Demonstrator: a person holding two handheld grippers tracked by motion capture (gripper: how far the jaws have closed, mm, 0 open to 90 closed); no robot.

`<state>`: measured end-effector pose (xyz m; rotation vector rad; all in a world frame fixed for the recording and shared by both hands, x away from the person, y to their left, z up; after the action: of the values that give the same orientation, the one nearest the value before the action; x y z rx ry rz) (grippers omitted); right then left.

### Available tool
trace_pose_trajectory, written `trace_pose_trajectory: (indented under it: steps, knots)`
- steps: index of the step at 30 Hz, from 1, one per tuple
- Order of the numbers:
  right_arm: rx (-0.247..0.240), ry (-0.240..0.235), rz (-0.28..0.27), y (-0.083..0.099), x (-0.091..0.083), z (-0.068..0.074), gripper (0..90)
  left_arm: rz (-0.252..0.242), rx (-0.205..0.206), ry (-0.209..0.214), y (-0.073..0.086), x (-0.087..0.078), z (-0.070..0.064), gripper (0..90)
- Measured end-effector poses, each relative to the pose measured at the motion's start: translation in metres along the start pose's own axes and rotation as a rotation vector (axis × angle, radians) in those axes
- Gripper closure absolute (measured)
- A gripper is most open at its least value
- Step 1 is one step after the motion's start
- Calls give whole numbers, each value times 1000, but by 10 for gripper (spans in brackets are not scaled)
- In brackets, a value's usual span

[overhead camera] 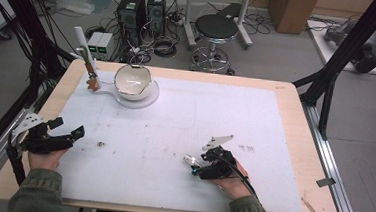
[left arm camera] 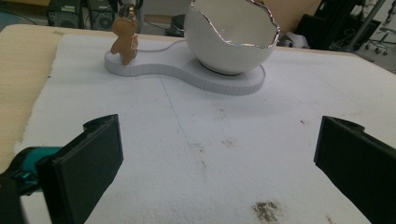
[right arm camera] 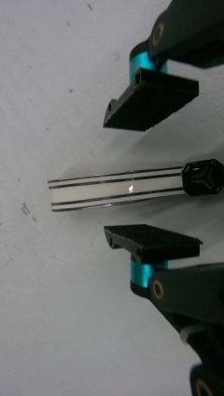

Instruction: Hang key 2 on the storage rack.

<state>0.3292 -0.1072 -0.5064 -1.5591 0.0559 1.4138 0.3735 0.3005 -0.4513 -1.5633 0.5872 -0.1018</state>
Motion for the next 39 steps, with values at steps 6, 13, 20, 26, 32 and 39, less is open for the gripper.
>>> trace_pose_trajectory:
  steps: [6,13,20,26,32,39]
  knots:
    - [-26,13,16,1,-4,0,569,1,2,1,0,0,0,17]
    - [-66,32,67,4,-1,1,654,1,3,1,0,0,0,17]
    - [-70,40,68,4,-1,1,746,1,2,1,0,0,0,17]
    - [-58,33,59,3,-2,3,749,2,2,1,0,0,0,17]
    - [-20,-27,-2,-5,-8,6,749,3,1,1,0,0,0,17]
    - [30,-83,-69,-15,-17,9,750,4,2,1,0,0,-1,17]
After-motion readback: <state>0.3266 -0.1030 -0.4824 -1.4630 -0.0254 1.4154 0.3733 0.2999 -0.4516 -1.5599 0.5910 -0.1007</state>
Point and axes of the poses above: each handheld gripper's, and its own axes: x roughly forward along the jaws, y roughly out of its underside, z roughly to its left, the point moved 10 cm from there along x, roughly forward along the jaws, and after that the axes turned 7 degrees about x, right-handed, at the moved point
